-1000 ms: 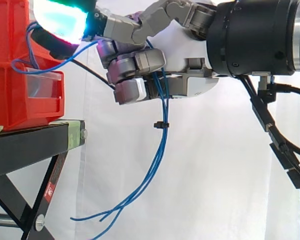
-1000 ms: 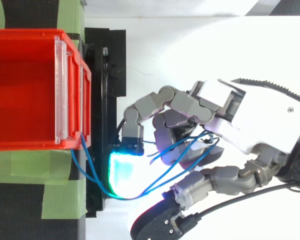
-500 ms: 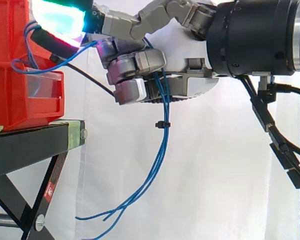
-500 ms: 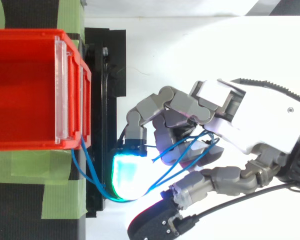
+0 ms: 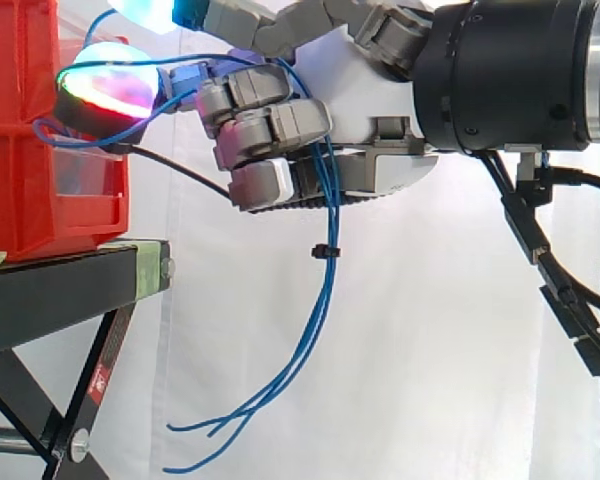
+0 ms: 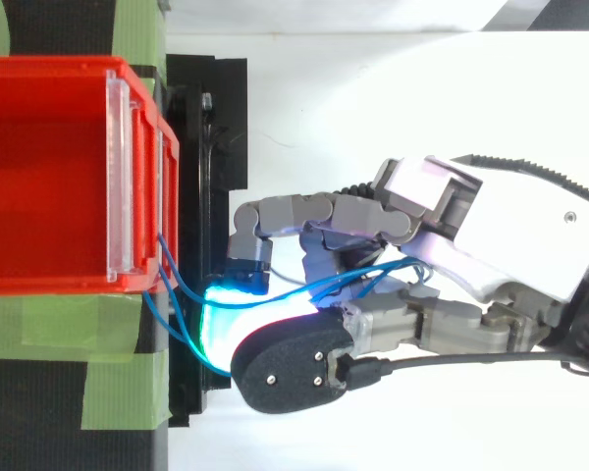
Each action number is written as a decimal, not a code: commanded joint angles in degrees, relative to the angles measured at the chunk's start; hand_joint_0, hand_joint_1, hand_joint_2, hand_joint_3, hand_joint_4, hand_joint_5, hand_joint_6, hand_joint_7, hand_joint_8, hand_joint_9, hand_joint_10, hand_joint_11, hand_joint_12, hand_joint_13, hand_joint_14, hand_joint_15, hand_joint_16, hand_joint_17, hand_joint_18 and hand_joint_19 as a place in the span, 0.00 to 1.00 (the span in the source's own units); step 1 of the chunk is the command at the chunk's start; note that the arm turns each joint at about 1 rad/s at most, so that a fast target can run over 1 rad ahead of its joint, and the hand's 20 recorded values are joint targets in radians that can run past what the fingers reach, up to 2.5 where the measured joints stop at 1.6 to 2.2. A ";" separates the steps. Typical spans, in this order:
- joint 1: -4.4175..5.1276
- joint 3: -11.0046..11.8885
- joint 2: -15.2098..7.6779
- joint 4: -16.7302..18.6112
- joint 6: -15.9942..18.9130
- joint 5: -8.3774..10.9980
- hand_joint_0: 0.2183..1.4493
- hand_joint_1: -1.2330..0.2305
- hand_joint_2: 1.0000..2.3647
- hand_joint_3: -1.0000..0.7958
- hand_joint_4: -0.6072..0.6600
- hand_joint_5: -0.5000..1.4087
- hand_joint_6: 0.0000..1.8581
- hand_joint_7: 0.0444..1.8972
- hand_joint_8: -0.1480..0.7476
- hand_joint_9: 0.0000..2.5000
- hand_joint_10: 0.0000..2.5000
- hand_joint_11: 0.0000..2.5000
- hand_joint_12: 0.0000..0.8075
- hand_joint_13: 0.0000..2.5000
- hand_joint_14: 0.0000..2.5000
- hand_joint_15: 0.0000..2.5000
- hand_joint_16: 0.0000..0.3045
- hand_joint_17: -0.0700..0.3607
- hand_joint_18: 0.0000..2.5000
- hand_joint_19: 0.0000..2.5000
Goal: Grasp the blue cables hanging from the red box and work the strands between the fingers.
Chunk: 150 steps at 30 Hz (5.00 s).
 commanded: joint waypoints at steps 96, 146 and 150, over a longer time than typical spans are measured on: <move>-1.93 16.35 4.22 -36.83 2.19 4.57 0.53 0.39 0.01 0.45 0.61 0.33 0.65 0.56 0.59 0.27 1.00 0.99 0.52 0.40 1.00 0.53 0.15 0.40 0.55 0.51; 1.49 17.84 4.22 -26.72 16.78 14.85 0.53 0.39 0.01 0.44 0.61 0.32 0.64 0.56 0.59 0.27 1.00 0.99 0.52 0.40 1.00 0.53 0.15 0.40 0.55 0.51; 1.23 17.23 4.22 -30.23 5.71 14.94 0.53 0.39 0.01 0.44 0.61 0.32 0.64 0.56 0.59 0.27 1.00 0.99 0.52 0.40 1.00 0.53 0.15 0.40 0.55 0.51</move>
